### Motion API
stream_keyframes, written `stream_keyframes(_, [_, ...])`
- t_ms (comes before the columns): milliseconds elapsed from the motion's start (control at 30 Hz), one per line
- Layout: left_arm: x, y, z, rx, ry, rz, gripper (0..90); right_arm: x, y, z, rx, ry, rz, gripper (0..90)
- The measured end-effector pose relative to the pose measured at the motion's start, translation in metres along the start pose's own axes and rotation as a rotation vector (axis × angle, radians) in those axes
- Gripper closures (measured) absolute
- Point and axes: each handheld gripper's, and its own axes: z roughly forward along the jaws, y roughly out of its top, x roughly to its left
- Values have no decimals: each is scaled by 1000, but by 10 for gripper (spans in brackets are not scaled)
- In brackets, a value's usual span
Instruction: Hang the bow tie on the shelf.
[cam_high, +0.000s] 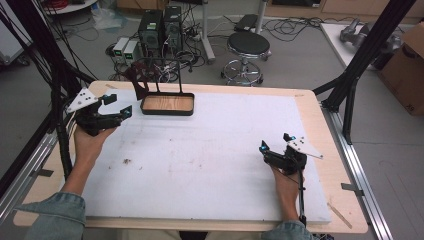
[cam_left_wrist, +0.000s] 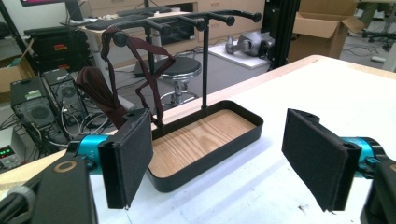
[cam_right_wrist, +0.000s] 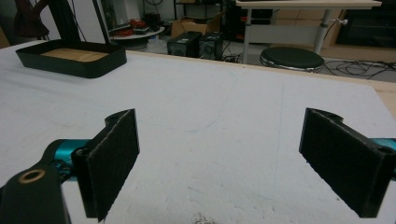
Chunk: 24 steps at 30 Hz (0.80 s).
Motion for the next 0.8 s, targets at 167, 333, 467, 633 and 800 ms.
stream_keyframes(167, [-9, -10, -6, 10, 13, -2, 227, 0, 0, 0, -1, 0, 1, 113])
stream_keyframes(333, [-17, -21, -10, 25, 6, -13, 220, 0, 0, 0, 1, -2, 4, 113])
stream_keyframes(467, [-24, -30, -17, 29, 22, -17, 220, -1, 0, 0, -4, -2, 3, 113])
stream_keyframes(633, [-31, -41, -26, 28, 52, -18, 218, -1, 0, 0, -3, -2, 9, 113])
stream_keyframes(800, [-36, -50, -34, 39, 58, -30, 216, -1, 0, 0, -2, -3, 9, 113])
